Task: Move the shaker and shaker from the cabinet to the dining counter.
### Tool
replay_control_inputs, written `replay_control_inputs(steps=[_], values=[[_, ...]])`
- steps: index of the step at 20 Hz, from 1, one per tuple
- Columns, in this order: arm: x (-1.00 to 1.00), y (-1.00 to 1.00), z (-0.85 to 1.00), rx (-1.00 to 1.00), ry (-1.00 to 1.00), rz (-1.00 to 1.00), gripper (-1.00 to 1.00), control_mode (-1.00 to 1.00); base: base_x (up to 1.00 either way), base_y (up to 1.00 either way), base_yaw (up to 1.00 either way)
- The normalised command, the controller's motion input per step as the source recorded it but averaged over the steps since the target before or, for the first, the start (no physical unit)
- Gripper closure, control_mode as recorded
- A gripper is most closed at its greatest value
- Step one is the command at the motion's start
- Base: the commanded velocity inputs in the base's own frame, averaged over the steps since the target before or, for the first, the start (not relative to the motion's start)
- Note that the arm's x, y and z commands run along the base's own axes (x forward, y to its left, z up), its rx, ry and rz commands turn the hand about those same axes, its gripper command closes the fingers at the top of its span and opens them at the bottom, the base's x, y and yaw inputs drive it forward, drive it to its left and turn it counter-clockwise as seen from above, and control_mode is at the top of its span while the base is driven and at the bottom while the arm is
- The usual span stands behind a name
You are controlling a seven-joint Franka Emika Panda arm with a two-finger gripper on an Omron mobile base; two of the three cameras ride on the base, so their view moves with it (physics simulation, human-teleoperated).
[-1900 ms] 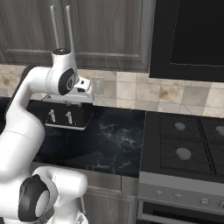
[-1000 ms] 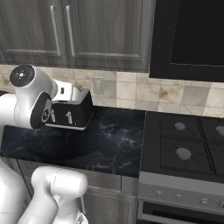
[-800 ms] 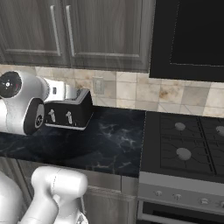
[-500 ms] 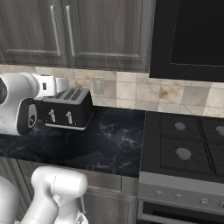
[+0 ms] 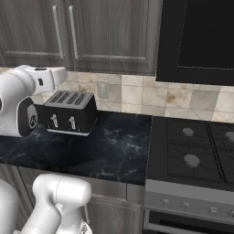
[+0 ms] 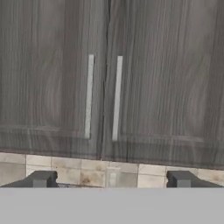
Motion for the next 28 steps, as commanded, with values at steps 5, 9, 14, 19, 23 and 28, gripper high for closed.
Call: replay_control_inputs(steps=[5, 9, 14, 19, 23, 28], values=[[0.10, 0.00, 0.39, 0.00, -0.13, 0.00, -1.00, -1.00, 0.00, 0.00, 0.00], [0.36, 0.00, 0.33, 0.00, -0.01, 0.00, -1.00, -1.00, 0.00, 0.00, 0.00], [0.54, 0.01, 0.27, 0.00, 0.00, 0.00, -1.00, -1.00, 0.00, 0.00, 0.00], [0.38, 0.00, 0.13, 0.01, -0.01, 0.00, -1.00, -1.00, 0.00, 0.00, 0.00], [0.07, 0.00, 0.00, 0.07, -0.17, 0.00, -1.00, -1.00, 0.00, 0.00, 0.00], [0.04, -0.02, 0.01, 0.09, -0.18, 0.00, -1.00, -1.00, 0.00, 0.00, 0.00]])
